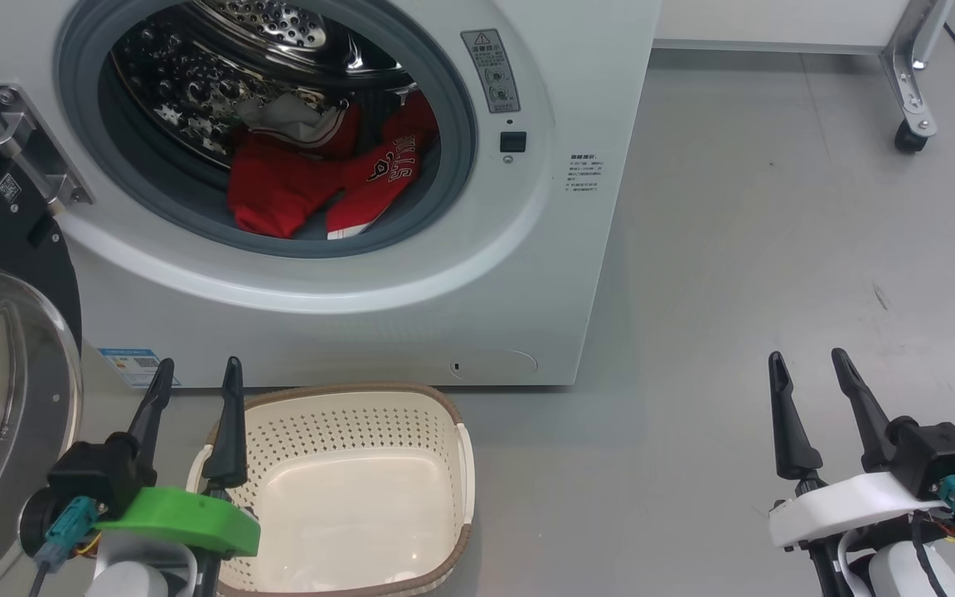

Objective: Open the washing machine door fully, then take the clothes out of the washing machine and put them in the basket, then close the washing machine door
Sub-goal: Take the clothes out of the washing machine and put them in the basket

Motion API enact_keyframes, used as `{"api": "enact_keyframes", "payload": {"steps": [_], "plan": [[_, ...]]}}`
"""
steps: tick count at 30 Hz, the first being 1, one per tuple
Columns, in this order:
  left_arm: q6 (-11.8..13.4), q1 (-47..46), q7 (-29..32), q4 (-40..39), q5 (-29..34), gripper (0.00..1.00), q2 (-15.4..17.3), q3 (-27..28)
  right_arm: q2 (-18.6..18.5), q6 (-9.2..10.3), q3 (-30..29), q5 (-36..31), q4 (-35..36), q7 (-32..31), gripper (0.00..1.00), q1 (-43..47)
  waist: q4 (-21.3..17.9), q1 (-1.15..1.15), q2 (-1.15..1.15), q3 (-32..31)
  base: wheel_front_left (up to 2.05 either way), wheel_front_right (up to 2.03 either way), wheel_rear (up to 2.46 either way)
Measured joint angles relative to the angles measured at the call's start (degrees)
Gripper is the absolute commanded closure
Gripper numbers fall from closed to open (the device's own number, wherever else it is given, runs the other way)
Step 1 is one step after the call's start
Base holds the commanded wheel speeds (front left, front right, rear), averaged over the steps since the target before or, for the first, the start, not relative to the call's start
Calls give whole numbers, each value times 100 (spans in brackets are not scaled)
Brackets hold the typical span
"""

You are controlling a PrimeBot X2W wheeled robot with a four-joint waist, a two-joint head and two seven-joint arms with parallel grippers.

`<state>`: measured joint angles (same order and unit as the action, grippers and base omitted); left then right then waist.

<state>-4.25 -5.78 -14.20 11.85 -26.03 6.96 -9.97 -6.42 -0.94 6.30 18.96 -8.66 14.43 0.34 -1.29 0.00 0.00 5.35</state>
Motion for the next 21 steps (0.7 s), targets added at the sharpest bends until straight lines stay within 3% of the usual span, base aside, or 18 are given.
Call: {"api": "enact_keyframes", "payload": {"steps": [21], "plan": [[-1, 1, -1, 23, 36, 0, 1, -81, 15, -52, 5, -45, -73, 0, 0, -1, -7, 0, 0, -25, 11, -11, 0]]}}
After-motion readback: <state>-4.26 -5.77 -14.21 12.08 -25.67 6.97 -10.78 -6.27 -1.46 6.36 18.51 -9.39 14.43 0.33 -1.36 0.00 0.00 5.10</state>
